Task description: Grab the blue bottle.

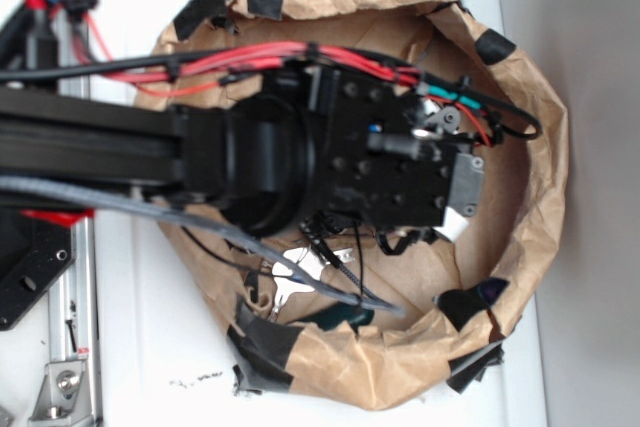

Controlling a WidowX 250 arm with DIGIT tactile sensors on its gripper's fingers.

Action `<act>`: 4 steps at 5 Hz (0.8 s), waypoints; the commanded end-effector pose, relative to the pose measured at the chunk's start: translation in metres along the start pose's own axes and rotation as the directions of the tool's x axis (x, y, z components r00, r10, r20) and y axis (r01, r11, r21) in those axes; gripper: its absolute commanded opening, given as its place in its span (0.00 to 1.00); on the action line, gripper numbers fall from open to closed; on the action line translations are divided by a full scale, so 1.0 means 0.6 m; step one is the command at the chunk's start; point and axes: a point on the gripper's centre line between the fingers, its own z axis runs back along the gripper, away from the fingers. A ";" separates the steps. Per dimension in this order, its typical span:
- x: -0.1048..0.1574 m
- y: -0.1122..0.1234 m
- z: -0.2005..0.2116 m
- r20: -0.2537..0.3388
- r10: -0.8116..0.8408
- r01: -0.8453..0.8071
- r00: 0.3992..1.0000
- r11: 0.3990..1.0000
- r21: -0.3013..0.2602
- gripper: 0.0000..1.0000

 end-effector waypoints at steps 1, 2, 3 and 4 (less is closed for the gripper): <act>-0.006 0.006 0.118 0.012 0.234 -0.235 0.972 0.972 0.015 0.00; -0.015 0.002 0.203 -0.008 0.429 -0.428 0.903 0.902 0.050 0.00; -0.029 0.012 0.288 -0.006 0.645 -0.645 0.764 0.764 -0.022 0.00; -0.034 0.006 0.298 -0.009 0.819 -0.817 0.574 0.571 -0.082 0.00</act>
